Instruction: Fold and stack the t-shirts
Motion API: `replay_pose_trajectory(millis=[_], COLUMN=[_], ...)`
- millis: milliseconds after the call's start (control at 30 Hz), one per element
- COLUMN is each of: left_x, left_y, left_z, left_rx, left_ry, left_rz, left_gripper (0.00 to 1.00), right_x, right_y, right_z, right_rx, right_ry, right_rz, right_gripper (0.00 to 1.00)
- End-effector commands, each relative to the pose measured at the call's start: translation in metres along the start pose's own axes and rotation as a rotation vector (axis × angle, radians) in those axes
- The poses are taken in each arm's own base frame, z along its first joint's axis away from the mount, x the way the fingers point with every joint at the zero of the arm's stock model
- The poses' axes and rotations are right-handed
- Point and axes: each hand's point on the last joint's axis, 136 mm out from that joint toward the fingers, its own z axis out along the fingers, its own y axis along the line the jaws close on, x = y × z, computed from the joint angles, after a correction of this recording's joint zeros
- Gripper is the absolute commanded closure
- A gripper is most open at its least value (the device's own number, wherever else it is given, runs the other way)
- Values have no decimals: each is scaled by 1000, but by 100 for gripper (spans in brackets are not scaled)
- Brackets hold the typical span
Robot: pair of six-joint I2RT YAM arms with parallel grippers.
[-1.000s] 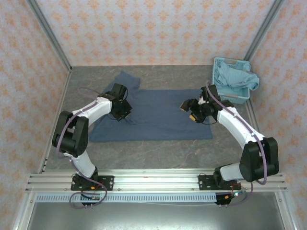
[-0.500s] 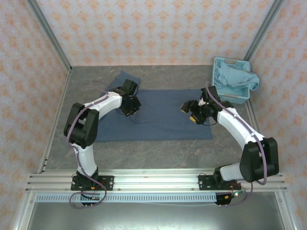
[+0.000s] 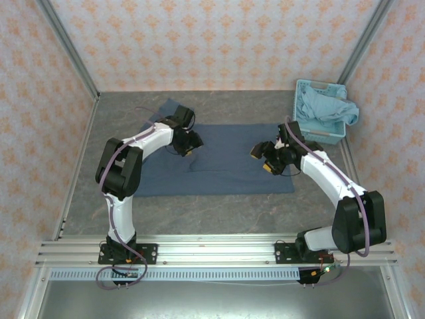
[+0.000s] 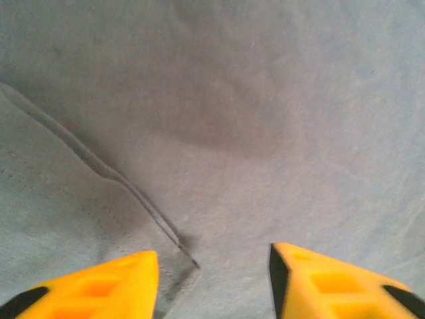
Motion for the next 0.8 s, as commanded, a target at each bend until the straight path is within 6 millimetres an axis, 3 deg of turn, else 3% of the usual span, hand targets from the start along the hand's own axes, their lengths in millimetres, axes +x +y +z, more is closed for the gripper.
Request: replay_pose_trajectory(millis=[0,167,233,500,767], left_x=[-29,-59,-67,-95,-99], left_y=[20,69,84,98,110], left_z=[-33,-48,-40,-29,-15], left_rx=[-36,-101,-135,-187,-261], left_ry=[-91,-112,-92,-116,-100], left_rz=[-15,-131,-163,-249,-278], left_gripper=[49,51,54,59,66], right_x=[0,-1,-2,-3,-4], right_y=[-4,14,22,22,20], right_z=[-4,-6,-9,-7,-2], right_rx=[9,-57,-77,-71,-60], right_ry=[-15,-7,-7,2,6], right_rz=[6,-29,-47,-40,-32], right_gripper=[33,33,33,34,34])
